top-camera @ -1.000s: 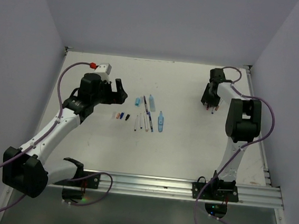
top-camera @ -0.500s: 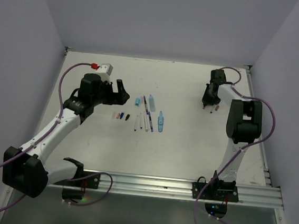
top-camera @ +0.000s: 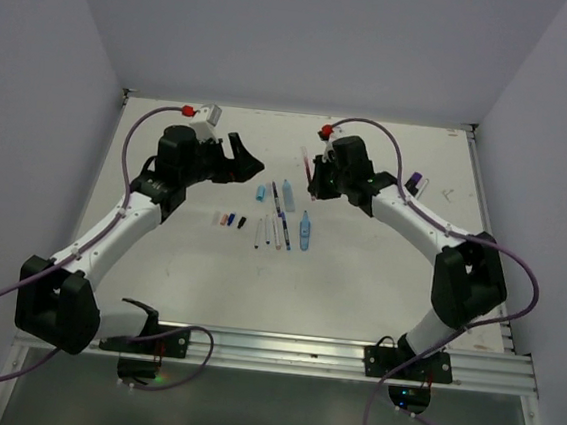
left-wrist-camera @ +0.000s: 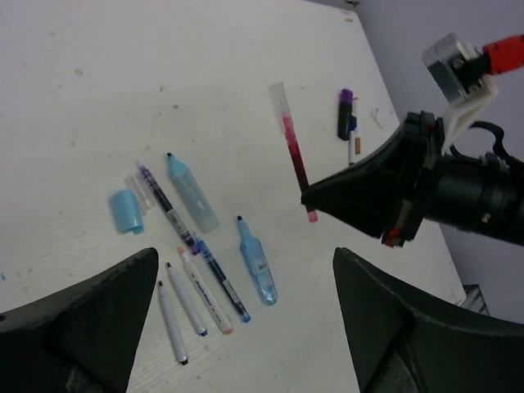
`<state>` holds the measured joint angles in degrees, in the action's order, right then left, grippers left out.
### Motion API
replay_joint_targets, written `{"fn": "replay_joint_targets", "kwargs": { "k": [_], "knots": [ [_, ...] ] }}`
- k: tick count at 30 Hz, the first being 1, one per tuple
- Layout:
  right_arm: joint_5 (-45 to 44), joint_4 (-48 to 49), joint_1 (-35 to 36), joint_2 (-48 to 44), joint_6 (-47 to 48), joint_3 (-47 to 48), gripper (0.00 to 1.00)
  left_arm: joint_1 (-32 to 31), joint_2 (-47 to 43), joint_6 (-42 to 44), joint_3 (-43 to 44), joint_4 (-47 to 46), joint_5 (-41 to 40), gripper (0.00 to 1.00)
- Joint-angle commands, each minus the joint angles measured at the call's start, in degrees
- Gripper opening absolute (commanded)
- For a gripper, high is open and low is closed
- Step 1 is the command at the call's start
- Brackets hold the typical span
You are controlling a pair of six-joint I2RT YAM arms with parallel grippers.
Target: Open the pen caps
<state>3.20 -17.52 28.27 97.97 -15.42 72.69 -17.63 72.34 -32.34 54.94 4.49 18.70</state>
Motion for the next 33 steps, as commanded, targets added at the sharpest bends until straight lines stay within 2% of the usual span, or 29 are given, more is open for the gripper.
{"fn": "replay_joint_targets", "kwargs": {
  "k": [1, 8, 17, 25, 28, 31, 32, 33],
  "knots": [
    [3.6, 8.8, 3.8, -7.3, 2.1, -2.6, 0.0, 0.4, 1.5, -3.5, 3.3, -8.1, 3.7, 0.89],
    [8.3, 17.2, 11.0, -13.3, 2.9, -7.9, 0.0, -0.3, 3.4, -5.5, 3.7, -13.1, 4.8, 0.78],
    [11.7, 22.3, 12.6, -15.4, 1.4, -10.0, 0.0, -0.9, 4.2, -7.3, 3.1, -16.0, 4.9, 0.69],
    [12.0, 23.1, 13.3, -15.5, 1.4, -10.3, 0.0, -1.7, 5.5, -8.4, 3.2, -17.0, 4.4, 0.52],
    [12.0, 23.4, 13.5, -15.5, 1.4, -10.5, 0.0, -2.0, 5.5, -8.7, 3.1, -17.5, 4.2, 0.42],
    [12.4, 24.1, 13.7, -15.5, 1.3, -10.7, 0.0, -2.1, 5.3, -8.9, 3.1, -17.8, 4.2, 0.25],
    [12.9, 24.3, 13.7, -15.6, 1.1, -10.7, 0.0, -2.1, 5.1, -8.9, 3.0, -17.9, 4.3, 0.17],
    [13.1, 24.8, 13.7, -15.6, 0.7, -11.0, 0.08, -2.1, 4.7, -8.9, 3.0, -17.9, 4.3, 0.12]
  ]
}}
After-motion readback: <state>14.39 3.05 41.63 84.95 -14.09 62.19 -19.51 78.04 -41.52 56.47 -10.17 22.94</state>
